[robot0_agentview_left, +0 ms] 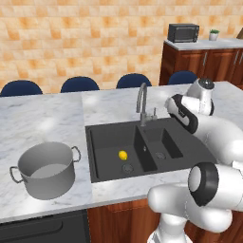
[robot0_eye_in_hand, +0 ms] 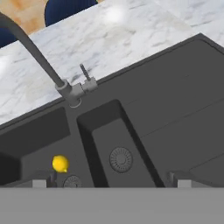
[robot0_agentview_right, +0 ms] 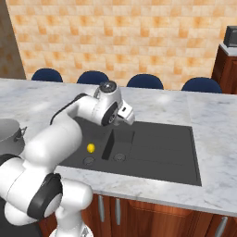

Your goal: Dump the lemon from the pot into the sink. Then turn on the water and wash the lemon. Then turn off the water and put the lemon back in the pot.

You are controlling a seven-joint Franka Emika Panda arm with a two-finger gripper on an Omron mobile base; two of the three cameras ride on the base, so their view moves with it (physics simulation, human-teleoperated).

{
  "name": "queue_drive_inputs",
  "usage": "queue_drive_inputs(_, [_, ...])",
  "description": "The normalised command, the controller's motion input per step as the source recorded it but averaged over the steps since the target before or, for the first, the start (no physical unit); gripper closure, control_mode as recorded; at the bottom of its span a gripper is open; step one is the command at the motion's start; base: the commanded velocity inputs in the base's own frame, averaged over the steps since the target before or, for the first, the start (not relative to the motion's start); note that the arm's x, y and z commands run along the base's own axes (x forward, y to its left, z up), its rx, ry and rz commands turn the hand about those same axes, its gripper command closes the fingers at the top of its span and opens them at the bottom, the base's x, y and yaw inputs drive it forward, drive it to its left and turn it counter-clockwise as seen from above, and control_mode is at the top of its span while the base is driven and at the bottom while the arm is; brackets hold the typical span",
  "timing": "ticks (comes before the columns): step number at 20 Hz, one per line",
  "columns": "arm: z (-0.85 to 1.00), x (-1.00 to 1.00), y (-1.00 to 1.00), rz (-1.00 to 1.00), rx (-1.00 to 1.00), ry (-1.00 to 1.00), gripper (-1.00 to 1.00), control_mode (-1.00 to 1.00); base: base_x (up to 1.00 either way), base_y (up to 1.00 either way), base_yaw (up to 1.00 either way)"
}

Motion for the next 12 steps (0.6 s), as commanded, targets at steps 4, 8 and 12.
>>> queue_drive_inputs(4, [0.21,0.28,-0.01,0.03,-0.1,0.0,-1.0,-1.0,0.0,0.0,0.0])
queue_drive_inputs(8, [-0.22,0.23,-0.03,0.0,0.02,-0.15,-1.0,-1.0,0.0,0.0,0.0])
queue_drive_inputs(12, [-0.3,0.24,0.0,0.01,0.02,-0.23,-1.0,-1.0,0.0,0.0,0.0])
